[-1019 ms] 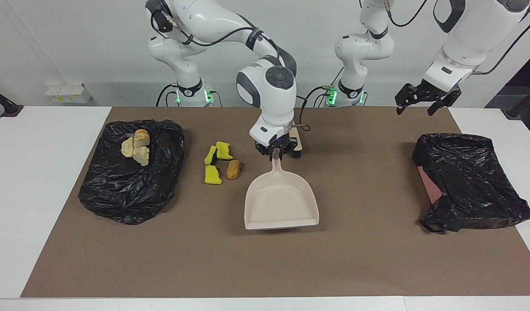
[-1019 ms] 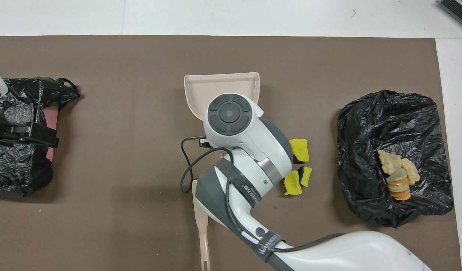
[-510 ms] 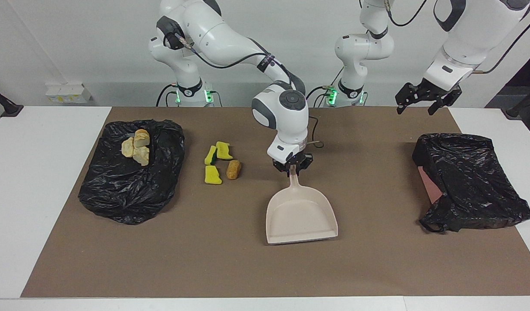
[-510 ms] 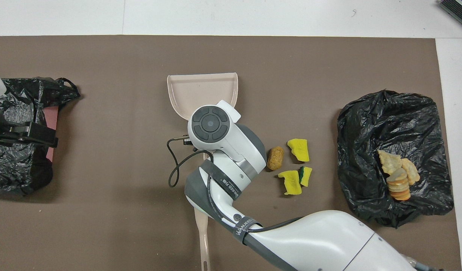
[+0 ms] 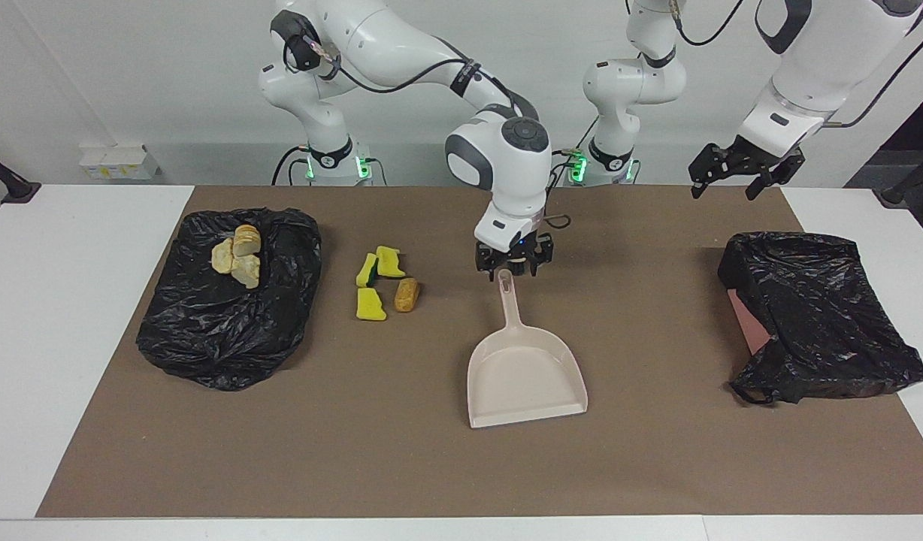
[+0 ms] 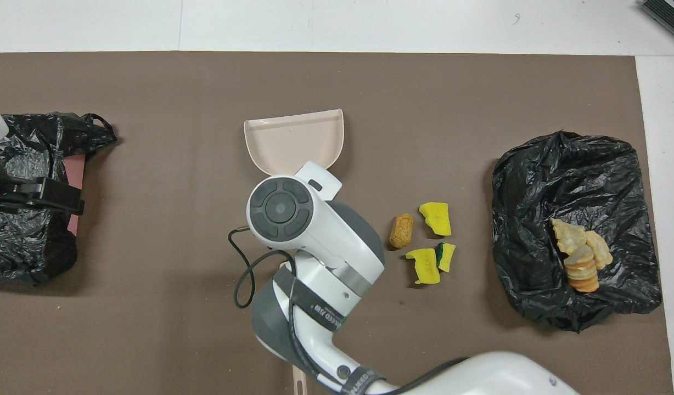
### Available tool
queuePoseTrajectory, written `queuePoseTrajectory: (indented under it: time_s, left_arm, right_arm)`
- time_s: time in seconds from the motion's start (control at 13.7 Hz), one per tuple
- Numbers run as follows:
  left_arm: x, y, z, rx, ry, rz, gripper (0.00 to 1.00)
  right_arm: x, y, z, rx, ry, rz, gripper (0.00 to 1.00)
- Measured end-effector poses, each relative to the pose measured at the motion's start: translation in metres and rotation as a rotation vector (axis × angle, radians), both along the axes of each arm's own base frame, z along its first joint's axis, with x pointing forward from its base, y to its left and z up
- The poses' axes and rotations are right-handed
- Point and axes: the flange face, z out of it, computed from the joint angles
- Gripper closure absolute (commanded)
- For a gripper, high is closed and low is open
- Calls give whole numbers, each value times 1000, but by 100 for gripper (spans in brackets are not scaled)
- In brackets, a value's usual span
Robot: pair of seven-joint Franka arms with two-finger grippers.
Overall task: Sweep and dump trash in bin
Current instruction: 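Bring the empty dustpan back to the table center and release it, then grasp the dustpan handle with the left gripper while the right gripper grasps the brush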
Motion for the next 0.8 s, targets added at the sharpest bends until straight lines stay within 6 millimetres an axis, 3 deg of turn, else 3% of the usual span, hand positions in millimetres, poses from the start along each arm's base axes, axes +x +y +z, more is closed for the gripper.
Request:
queuePoseTrajectory:
  time_s: [0.29, 0.44, 0.66, 0.8]
  left_arm:
    - [7, -14, 5, -18, -63, -21, 0]
    - [12, -37, -3, -27, -74, -45, 0]
    - [31, -92, -43, -33, -76, -37, 0]
    - [39, -126, -74, -37, -78, -16, 0]
  right_arm:
    - [-91, 4, 6, -28, 67, 60, 0]
    - [-133, 3, -4, -37, 114, 85, 0]
    - [-177, -1, -29, -10, 161, 105, 0]
    - [-192, -3, -47, -7, 155, 117, 0]
